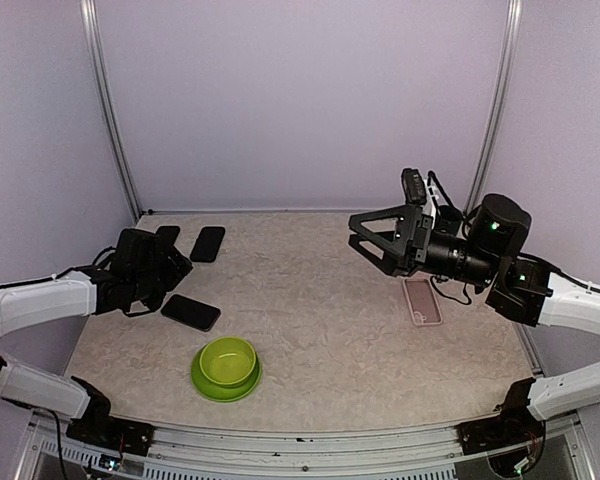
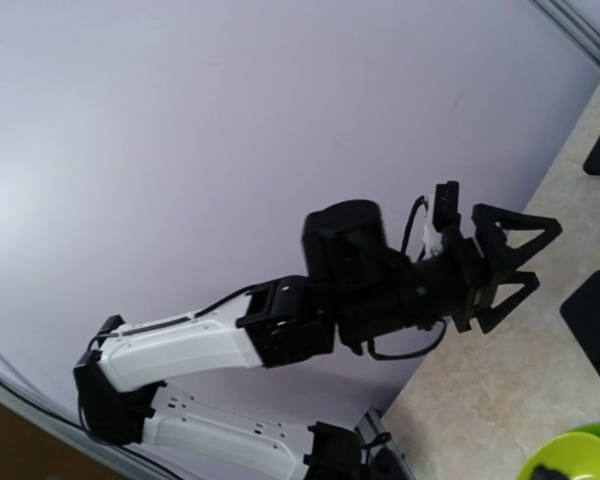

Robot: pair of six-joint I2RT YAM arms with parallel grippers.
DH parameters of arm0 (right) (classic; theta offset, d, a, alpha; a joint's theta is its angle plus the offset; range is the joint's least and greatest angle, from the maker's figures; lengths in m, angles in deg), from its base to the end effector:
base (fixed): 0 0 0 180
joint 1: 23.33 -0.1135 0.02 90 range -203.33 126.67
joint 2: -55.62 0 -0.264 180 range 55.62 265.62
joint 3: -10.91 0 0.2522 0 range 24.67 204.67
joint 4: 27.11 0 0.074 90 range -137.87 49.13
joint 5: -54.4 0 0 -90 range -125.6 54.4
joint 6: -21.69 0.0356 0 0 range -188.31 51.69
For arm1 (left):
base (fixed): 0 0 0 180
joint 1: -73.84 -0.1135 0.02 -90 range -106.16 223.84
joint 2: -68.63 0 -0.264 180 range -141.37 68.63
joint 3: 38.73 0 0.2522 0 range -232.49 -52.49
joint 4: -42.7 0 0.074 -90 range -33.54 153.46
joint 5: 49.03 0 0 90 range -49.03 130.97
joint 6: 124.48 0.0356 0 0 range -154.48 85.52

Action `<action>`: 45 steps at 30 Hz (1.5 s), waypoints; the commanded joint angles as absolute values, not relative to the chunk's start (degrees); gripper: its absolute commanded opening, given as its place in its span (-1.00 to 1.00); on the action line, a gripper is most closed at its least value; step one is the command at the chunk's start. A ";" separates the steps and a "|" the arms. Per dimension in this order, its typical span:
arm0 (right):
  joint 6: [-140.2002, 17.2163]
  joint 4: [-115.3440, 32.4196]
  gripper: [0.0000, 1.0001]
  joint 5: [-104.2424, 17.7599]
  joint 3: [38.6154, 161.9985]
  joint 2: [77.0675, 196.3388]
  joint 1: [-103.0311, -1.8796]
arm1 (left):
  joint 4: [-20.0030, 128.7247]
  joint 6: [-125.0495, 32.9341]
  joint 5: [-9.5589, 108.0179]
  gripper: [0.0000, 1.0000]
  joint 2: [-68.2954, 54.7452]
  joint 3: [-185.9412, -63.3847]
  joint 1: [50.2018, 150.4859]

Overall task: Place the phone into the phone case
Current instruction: Move the phone to the center of the board.

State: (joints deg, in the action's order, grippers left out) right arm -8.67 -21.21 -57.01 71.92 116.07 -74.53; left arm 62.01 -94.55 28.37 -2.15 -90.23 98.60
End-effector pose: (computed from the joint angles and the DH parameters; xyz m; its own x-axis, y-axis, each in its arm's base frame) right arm 0.1456 0.2018 0.3577 -0.7865 0.3038 -0.5377 -0.5424 0.0763 0.8366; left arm 0.2358 -0.1002 0.2117 -0.5026 -0.6996 -0.5079 -0.3642 0.7042 -0.6095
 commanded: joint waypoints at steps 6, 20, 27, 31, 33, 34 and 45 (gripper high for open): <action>-8.92 -18.44 0.97 -59.55 72.70 117.23 -74.14 | 68.43 -90.60 22.64 0.98 -5.39 -89.95 94.02; -7.82 -13.64 0.96 -61.72 72.77 118.98 -74.24 | 61.50 -89.90 26.55 0.98 -11.61 -86.86 90.41; -6.71 -13.33 0.96 -63.31 73.97 119.92 -74.22 | 57.00 -88.39 28.92 0.98 -15.33 -86.72 89.19; -8.45 -14.73 0.94 -61.86 73.94 119.16 -74.22 | 54.84 -88.25 29.45 0.98 -17.06 -86.62 88.28; -8.36 -14.93 0.94 -61.77 73.72 119.36 -74.23 | 53.94 -88.31 28.69 0.98 -17.36 -86.39 88.20; -8.14 -14.61 0.94 -61.92 73.65 119.61 -74.22 | 53.51 -88.27 28.52 0.98 -17.49 -86.34 88.06; -9.36 -13.86 0.89 -62.81 74.60 120.38 -74.29 | 50.64 -87.74 28.51 0.98 -20.18 -86.91 86.09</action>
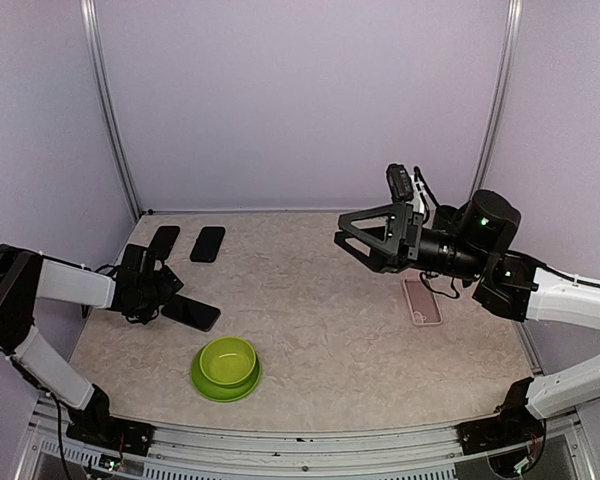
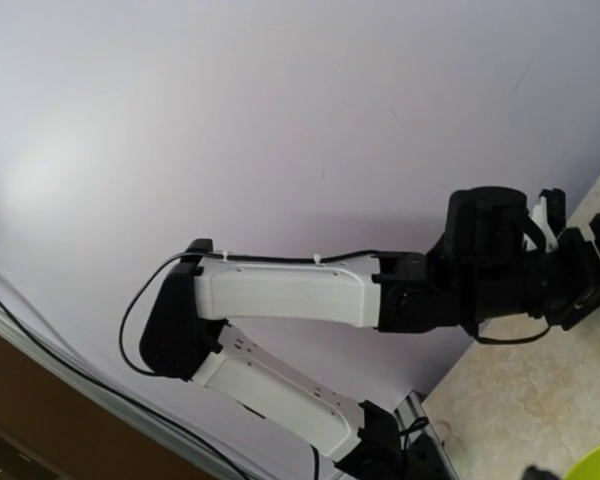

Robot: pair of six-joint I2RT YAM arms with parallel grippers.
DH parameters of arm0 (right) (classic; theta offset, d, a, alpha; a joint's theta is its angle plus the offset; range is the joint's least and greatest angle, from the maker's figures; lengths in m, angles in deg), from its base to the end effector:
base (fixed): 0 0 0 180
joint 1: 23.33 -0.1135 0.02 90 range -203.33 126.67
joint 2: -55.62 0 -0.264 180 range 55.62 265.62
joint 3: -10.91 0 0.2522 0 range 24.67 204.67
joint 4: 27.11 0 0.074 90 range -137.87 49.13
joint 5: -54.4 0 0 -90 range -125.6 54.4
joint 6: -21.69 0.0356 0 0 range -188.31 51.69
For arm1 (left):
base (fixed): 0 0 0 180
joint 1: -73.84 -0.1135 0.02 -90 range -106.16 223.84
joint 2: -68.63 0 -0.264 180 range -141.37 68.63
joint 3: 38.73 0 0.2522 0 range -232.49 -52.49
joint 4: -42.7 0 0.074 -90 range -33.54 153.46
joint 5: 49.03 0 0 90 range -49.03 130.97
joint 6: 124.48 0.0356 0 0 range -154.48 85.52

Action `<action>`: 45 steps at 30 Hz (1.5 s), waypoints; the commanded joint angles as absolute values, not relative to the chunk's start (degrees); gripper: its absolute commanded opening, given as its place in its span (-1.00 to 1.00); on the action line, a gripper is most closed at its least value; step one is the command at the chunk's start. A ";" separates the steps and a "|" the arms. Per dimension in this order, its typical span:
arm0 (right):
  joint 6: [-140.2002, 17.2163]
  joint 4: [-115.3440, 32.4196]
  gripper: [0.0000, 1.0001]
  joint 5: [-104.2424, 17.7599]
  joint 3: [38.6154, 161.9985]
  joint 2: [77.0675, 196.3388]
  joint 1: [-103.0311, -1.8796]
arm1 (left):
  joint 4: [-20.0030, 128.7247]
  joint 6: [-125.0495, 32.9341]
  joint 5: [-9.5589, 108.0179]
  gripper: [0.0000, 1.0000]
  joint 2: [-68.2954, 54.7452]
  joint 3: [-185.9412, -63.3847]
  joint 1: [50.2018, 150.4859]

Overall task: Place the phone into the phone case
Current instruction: Move the phone to the center of the board.

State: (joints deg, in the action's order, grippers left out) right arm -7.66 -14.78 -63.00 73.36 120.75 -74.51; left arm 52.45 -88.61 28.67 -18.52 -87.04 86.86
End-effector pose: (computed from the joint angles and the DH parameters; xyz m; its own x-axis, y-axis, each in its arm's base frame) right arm 0.1534 0.2167 0.3589 -0.7993 0.2410 -0.5504 -0.5700 -0.0143 0.8215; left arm 0.2699 -0.0546 0.1374 -0.4953 -0.6981 -0.5170 -0.5436 0.7133 -0.4424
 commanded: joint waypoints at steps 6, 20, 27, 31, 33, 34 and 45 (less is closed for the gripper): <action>-10.80 -17.94 0.92 -59.19 71.94 118.79 -74.13 | 48.30 -87.40 28.98 0.98 -21.85 -86.86 85.84; -18.70 -34.82 0.96 -45.94 71.01 114.49 -74.07 | 42.78 -85.43 37.93 0.98 -24.17 -86.07 86.32; -19.53 -39.90 0.95 -40.91 70.60 113.57 -74.04 | 44.41 -85.58 40.17 0.98 -21.46 -83.23 86.76; -19.14 -40.52 0.95 -39.70 69.80 112.96 -73.96 | 44.80 -85.78 40.61 0.98 -20.18 -81.09 86.74; -19.09 -41.94 0.95 -39.10 69.64 112.63 -73.98 | 44.88 -86.16 41.36 0.98 -19.31 -80.15 86.71; -19.22 -42.33 0.95 -38.72 69.67 112.66 -73.96 | 44.63 -86.42 42.25 0.98 -18.91 -79.70 86.85; -21.73 -45.64 0.95 -36.41 71.87 115.79 -73.71 | 44.81 -88.89 45.63 0.98 -17.65 -78.87 90.71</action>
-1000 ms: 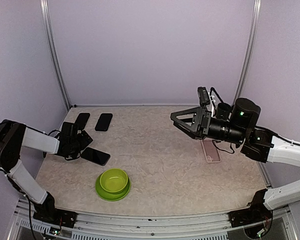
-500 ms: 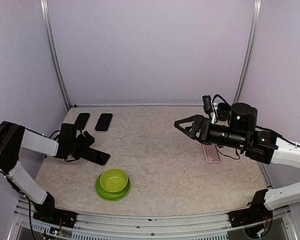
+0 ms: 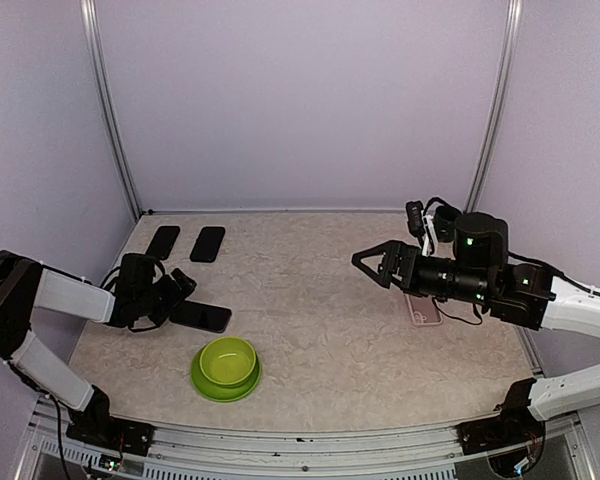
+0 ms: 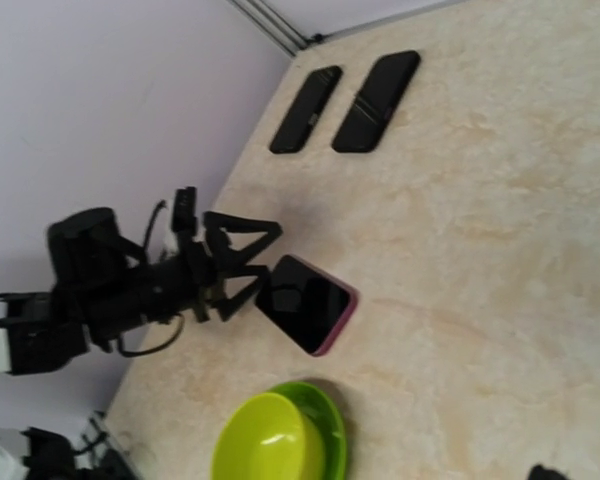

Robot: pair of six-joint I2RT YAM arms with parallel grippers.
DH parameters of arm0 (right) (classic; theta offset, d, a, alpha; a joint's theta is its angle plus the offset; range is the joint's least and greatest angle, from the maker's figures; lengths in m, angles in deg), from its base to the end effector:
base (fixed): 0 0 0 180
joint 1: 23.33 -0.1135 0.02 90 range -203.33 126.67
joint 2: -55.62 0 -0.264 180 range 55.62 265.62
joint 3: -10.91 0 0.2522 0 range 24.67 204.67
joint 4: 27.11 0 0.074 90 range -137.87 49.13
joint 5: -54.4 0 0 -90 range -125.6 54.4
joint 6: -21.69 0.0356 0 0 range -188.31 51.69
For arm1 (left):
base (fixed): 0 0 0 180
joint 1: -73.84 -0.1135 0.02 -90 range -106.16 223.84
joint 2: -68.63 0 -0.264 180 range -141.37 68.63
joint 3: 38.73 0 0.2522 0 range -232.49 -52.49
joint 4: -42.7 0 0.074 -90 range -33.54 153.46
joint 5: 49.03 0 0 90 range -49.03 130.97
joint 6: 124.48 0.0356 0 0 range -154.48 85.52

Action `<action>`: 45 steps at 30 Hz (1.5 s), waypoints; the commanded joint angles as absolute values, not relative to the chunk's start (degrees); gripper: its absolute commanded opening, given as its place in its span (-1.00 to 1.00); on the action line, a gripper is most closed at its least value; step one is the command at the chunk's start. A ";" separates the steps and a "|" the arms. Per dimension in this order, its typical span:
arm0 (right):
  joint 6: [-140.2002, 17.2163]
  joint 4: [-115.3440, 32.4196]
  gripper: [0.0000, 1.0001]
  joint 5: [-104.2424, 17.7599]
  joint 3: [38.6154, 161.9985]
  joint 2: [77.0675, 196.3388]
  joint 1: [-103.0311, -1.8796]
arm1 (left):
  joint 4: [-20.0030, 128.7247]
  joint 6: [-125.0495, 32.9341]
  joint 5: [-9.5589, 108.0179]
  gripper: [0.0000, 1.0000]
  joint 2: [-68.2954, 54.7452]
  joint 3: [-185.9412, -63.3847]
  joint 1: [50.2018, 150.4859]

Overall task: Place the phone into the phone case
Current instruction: Move the phone to the center of the board.

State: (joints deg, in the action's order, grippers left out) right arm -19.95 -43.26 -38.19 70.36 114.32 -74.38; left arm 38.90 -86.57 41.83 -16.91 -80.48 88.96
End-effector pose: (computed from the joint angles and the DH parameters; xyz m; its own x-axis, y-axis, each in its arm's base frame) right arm 0.1500 0.1882 0.3133 -0.7120 0.3068 -0.6316 -0.4096 0.5491 0.7285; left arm 0.2562 -0.0698 0.1317 -0.5957 -0.6562 -0.4631 -0.3224 0.7235 -0.6104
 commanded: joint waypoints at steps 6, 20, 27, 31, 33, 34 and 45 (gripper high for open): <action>-22.70 -47.81 0.95 -36.48 73.56 119.33 -73.41 | 43.82 -91.10 46.32 0.98 -17.81 -79.25 94.46; -21.91 -49.13 0.95 -37.38 72.97 124.18 -72.27 | 42.30 -94.29 46.41 0.98 -23.65 -85.82 104.37; -28.28 -47.77 0.98 -38.77 72.66 125.37 -71.59 | 40.61 -95.21 46.78 0.98 -27.70 -89.10 108.24; -39.70 -46.79 0.99 -42.37 73.41 127.77 -71.32 | 39.94 -95.33 47.34 0.98 -30.25 -91.37 109.36; -45.90 -47.91 0.99 -43.04 74.26 129.53 -71.34 | 39.83 -94.99 47.96 0.98 -31.75 -92.90 109.81; -48.18 -48.39 0.99 -42.95 74.46 130.76 -71.32 | 39.74 -94.87 48.18 0.98 -32.27 -93.67 110.06; -61.20 -41.67 0.99 -44.94 72.91 137.64 -71.32 | 38.46 -94.62 50.75 0.98 -38.62 -100.58 112.94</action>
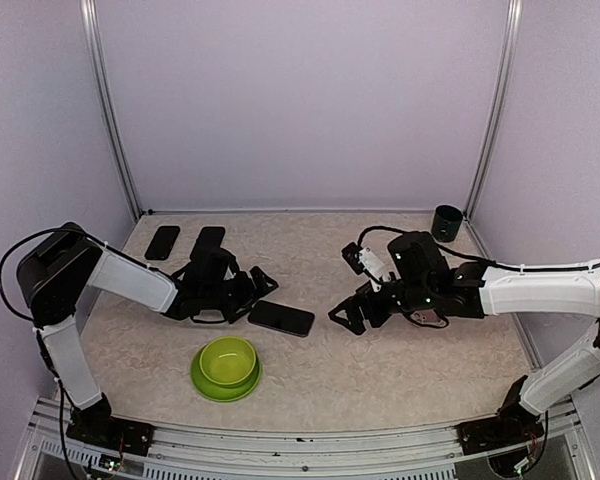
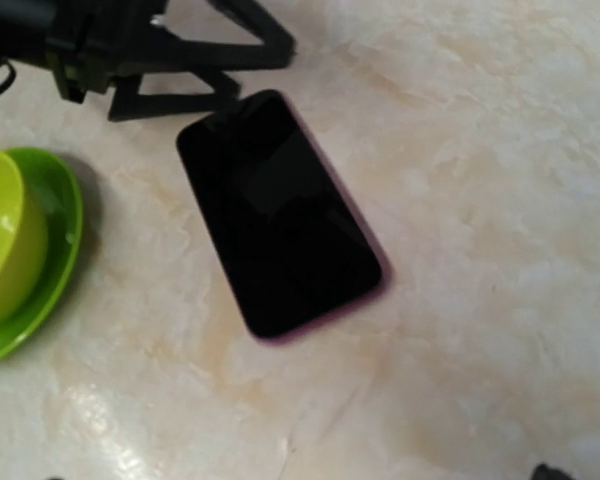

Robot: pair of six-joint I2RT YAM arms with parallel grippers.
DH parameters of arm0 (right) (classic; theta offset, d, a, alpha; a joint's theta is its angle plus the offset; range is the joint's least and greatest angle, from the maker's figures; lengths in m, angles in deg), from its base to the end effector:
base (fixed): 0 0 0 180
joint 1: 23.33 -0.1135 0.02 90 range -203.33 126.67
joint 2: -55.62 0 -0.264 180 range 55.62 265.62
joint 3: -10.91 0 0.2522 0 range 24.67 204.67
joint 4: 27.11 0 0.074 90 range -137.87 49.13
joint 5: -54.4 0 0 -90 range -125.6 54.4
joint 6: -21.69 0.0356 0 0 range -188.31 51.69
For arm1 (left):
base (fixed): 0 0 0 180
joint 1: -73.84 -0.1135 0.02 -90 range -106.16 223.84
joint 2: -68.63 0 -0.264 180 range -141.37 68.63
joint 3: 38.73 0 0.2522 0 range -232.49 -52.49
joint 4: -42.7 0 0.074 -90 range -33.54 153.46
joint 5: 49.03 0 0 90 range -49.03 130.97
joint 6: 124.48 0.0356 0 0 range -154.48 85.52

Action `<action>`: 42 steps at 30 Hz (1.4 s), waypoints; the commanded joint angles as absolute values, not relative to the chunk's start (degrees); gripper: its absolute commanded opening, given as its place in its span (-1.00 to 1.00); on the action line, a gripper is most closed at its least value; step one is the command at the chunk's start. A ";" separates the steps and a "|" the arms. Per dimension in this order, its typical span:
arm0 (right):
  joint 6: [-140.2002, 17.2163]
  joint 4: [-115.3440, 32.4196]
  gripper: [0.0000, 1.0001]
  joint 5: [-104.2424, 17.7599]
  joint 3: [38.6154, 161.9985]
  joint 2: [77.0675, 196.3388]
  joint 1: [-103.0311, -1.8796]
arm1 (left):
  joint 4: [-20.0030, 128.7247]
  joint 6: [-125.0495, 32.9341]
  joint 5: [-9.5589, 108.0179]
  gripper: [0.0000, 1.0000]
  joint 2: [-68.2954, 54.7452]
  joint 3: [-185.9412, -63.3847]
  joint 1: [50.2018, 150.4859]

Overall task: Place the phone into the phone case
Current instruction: Move the phone to the center of the board, then pick up the phone at the center of the board.

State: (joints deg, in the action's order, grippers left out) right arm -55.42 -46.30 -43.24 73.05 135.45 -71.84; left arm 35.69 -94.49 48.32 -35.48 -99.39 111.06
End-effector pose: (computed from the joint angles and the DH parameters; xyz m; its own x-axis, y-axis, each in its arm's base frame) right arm 0.1959 0.2287 0.2311 -0.5689 -0.3095 -0.7619 -0.7037 0.6627 0.2562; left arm 0.2802 -0.2186 0.1312 -0.8270 -0.4505 -0.3363 -0.0688 0.6748 -0.7348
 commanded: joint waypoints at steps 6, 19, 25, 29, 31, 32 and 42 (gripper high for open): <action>-63.40 -37.56 0.99 -46.77 72.74 142.05 -71.40 | 37.53 -94.68 52.19 0.98 -41.99 -103.95 114.47; -73.11 -30.39 0.99 -50.17 72.05 149.07 -71.40 | 40.06 -89.08 46.54 0.98 -36.77 -106.58 114.45; -75.42 -29.51 0.99 -49.94 73.96 153.95 -71.40 | 40.83 -85.62 41.52 0.98 -29.69 -103.20 114.54; -76.45 -29.93 0.99 -50.63 75.65 157.58 -71.40 | 40.27 -83.99 38.37 0.98 -24.55 -99.89 114.62; -76.48 -29.46 0.99 -50.25 76.21 159.25 -71.40 | 40.21 -83.15 37.01 0.98 -21.32 -98.50 114.77; -76.40 -29.34 0.99 -50.37 76.51 159.95 -71.40 | 40.38 -82.68 36.21 0.98 -20.24 -97.94 114.98; -76.91 -28.86 0.99 -51.32 79.35 165.31 -70.78 | 40.33 -77.70 30.97 0.98 -8.45 -92.88 117.09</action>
